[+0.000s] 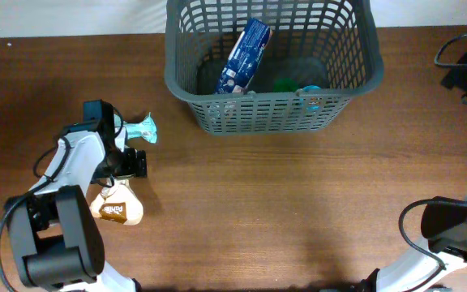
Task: Pack container
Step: 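Lower the left gripper onto the tan bean pouch and close, then lift the bean pouch and carry it over the basket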
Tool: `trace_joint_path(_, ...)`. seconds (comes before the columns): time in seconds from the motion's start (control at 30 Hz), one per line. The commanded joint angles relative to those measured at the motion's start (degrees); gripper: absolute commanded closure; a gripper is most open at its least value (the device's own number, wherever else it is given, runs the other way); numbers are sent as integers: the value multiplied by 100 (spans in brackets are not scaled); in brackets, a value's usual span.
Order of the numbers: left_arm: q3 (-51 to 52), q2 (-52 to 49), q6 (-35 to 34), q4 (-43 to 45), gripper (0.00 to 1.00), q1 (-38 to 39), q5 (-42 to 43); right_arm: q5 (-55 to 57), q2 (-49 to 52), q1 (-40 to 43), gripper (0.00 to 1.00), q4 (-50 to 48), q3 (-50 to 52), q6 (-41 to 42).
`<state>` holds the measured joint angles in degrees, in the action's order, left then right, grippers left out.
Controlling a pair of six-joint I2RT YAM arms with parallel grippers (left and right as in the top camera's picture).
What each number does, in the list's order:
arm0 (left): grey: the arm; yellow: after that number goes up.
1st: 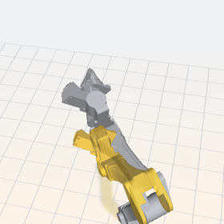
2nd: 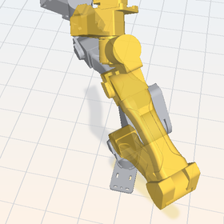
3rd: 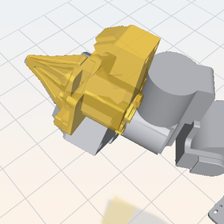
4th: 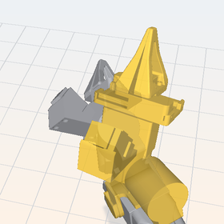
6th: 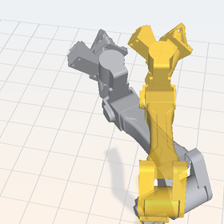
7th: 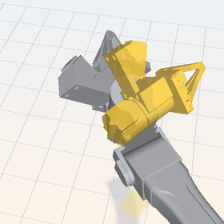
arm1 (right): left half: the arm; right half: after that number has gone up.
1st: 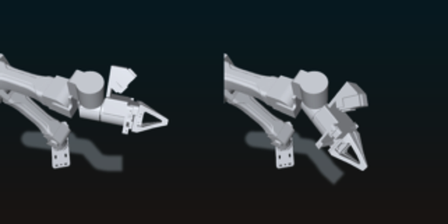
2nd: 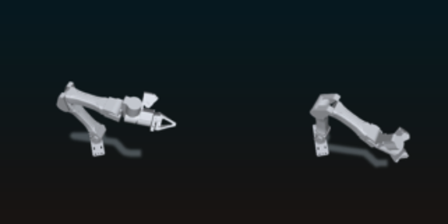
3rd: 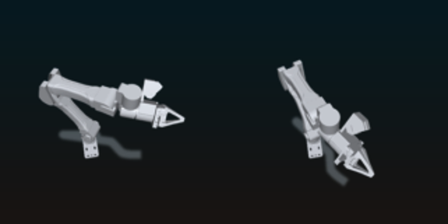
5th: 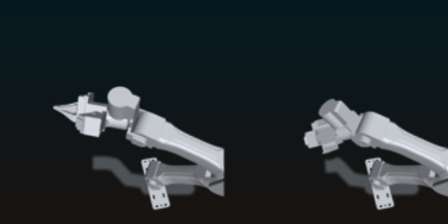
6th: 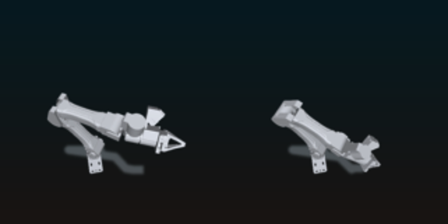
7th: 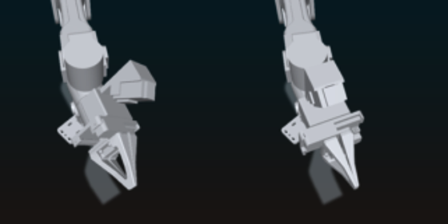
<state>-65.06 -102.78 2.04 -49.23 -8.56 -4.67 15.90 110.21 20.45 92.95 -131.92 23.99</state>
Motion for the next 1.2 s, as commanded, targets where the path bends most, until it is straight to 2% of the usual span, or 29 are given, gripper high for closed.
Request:
trace_joint_path(0.0, 66, -179, 109, 92, 1, -42, 63, 127, -11, 26, 1, -17, 39, 48)
trace_joint_path(0.4, 763, -179, 352, 868, 1, -201, 577, 129, -11, 26, 1, -17, 39, 48)
trace_joint_path(0.7, 850, -179, 411, 1005, 2, -199, 584, 129, -11, 26, 1, -20, 39, 48)
trace_joint_path(0.8, 850, -179, 407, 1045, 54, -199, 584, 127, -11, 26, 1, -17, 39, 48)
trace_joint_path(0.9, 850, -179, 269, 1095, 98, -199, 584, 129, -11, 26, 1, -17, 39, 48)
trace_joint_path(1.17, 393, -90, -844, 767, 98, -201, 601, 127, -11, 26, 1, -17, 39, 48)
